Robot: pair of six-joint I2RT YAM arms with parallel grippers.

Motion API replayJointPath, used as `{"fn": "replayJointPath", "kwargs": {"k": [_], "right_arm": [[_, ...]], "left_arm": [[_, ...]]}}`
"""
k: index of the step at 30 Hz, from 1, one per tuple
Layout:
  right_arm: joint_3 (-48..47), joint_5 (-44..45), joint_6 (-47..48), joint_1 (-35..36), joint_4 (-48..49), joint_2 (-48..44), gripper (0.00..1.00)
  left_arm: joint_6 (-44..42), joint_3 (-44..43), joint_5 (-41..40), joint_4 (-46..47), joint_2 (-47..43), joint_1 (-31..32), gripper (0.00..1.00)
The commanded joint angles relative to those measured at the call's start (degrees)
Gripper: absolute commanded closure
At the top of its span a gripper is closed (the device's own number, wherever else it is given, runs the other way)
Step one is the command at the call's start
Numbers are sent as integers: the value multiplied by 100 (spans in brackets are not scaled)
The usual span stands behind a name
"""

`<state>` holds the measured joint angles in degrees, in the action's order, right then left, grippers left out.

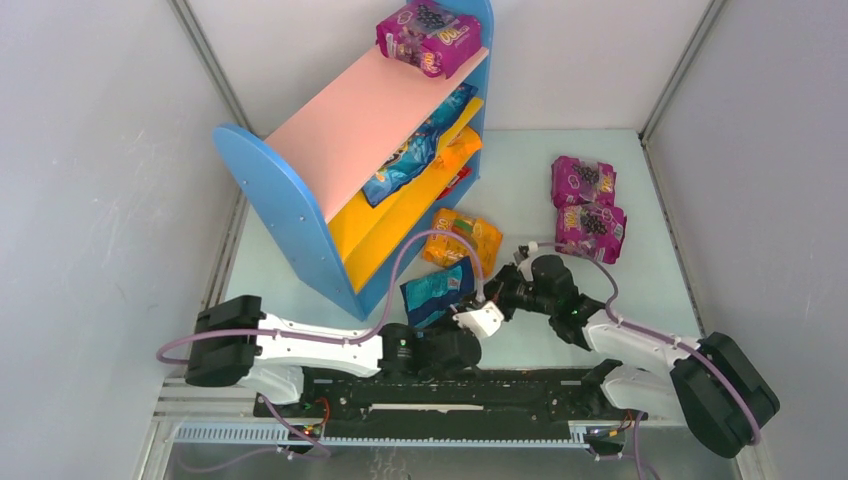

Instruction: Place and organize the candy bags onto the shelf

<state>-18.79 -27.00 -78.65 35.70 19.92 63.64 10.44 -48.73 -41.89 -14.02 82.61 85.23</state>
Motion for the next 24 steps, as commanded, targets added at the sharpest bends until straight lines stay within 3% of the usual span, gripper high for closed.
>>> {"fn": "replayJointPath", "kwargs": {"k": [1,2,5,7,12,20,24], "right_arm": [[-387,-142,236,-88,-21,-164,83],[-396,-139,406,-140,-84,-217,76],[-543,-30,977,-278,-712,-375,20],[-894,-220,1477,-437,-1349,-217,4],[-1798,-698,2085,-498,-2489,627,0],[-1883,-971,1653,-26,-1705,2056,1],[-1883,-1264,1689,22,-1567,2302,2]], "left_arm": [[12,153,-250,451,-432,-7,80],[11,188,-272,451,-467,-7,86],[2,304,-256,507,-597,-12,100],[-27,391,-194,576,-717,-13,100],[-101,436,-157,637,-813,-13,100],[-198,416,-101,667,-782,-8,100],[-229,427,-91,672,-774,-12,100]]}}
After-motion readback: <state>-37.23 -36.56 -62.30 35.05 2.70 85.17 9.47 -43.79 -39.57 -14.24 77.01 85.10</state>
